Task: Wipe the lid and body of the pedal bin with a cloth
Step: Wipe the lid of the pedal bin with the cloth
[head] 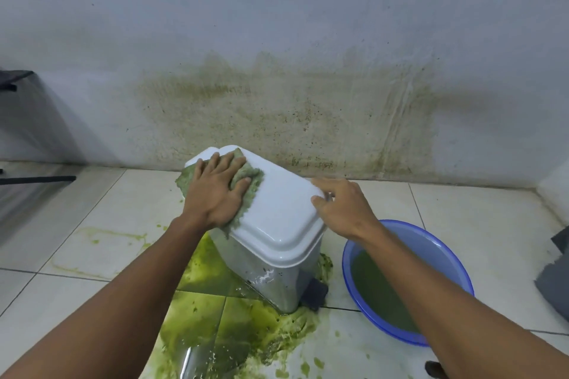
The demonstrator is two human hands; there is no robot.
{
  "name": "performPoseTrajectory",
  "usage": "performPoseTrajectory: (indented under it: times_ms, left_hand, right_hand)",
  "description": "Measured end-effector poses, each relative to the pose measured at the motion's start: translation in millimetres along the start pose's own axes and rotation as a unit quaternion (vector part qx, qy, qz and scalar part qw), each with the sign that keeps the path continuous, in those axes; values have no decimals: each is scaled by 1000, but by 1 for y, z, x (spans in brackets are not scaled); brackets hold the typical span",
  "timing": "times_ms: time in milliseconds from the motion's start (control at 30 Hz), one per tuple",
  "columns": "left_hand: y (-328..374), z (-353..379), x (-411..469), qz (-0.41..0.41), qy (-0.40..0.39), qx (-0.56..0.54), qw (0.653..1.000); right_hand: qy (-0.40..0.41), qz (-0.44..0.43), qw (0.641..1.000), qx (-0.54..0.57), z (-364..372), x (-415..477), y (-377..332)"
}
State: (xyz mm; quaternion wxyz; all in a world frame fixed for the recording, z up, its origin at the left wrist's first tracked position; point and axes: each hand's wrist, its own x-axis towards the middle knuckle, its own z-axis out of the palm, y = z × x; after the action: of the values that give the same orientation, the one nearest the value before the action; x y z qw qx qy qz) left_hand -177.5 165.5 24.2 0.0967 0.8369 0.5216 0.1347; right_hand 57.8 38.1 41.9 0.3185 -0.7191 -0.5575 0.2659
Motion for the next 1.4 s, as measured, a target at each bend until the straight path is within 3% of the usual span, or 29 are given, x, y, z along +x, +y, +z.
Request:
performPoseTrajectory:
  times_ms: [100,200,333,467,567,700,900,1100,1400]
  left_hand:
    - [-5,0,3,-3,-5,-8,1000]
    - [-10,-6,18,-8,-8,-15,1000]
    - [-7,-8,20,-11,-21,27,999]
    - [-4,-8,-32,5,-21,-18,1000]
    - [14,1,-83,-3,47,-112,993]
    - [35,17,-111,-6,113,-162,980]
    - [20,11,-61,75,24,-177,981]
    - [20,30,-93,160,80,-97,979]
    - [-14,12,-96,133,36,-190,972]
  right_hand:
    - [-17,8,1000,-22,8,-10,-10]
    - [-21,4,991,-131,24,-34,-29]
    - [-22,-79,967,-241,38,-40,-47]
    - [-138,-178,967,-120,53,-2,-40]
    - [-116,-189,974,-40,65,10,-33]
    - [-82,-172,981,-34,72,8,-30]
    - [-22,-92,992,-78,69,4,-29]
    - [-26,-105,992,-58,63,11,-19]
    - [-20,-127,992,-19,68,12,-9]
